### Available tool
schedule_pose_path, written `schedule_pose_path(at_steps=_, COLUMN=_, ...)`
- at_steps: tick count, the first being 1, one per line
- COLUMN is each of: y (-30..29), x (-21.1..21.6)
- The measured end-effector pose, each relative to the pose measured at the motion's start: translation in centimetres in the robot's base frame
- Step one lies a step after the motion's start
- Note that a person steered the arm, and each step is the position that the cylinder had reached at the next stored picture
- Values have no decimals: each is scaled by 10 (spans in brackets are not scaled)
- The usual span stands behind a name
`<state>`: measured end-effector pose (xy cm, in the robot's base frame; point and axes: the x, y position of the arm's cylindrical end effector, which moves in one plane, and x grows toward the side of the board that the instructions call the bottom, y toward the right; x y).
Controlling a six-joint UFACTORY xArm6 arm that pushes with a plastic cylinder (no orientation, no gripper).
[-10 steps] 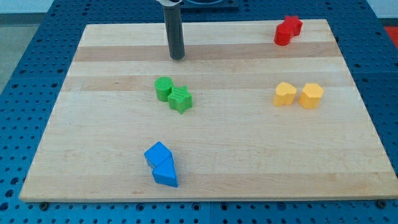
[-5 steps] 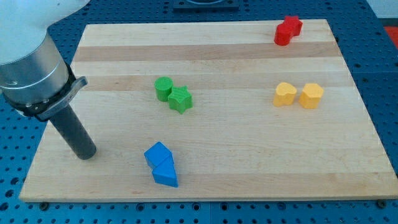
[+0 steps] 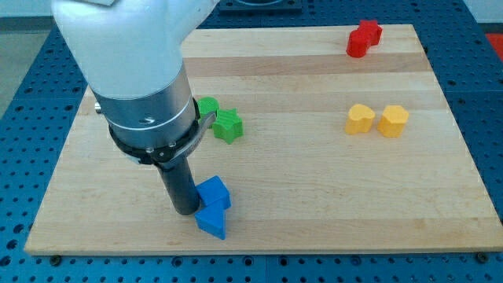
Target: Move blue blocks on right side slightly
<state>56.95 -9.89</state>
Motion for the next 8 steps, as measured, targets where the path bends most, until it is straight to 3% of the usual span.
schedule_pose_path(at_steps=2, y=32, x=0)
schedule_pose_path(at_steps=4, y=-23, x=4)
schedule_pose_path(at_steps=6, y=-19, x=27)
schedule_pose_path(at_steps=8, y=32, x=28)
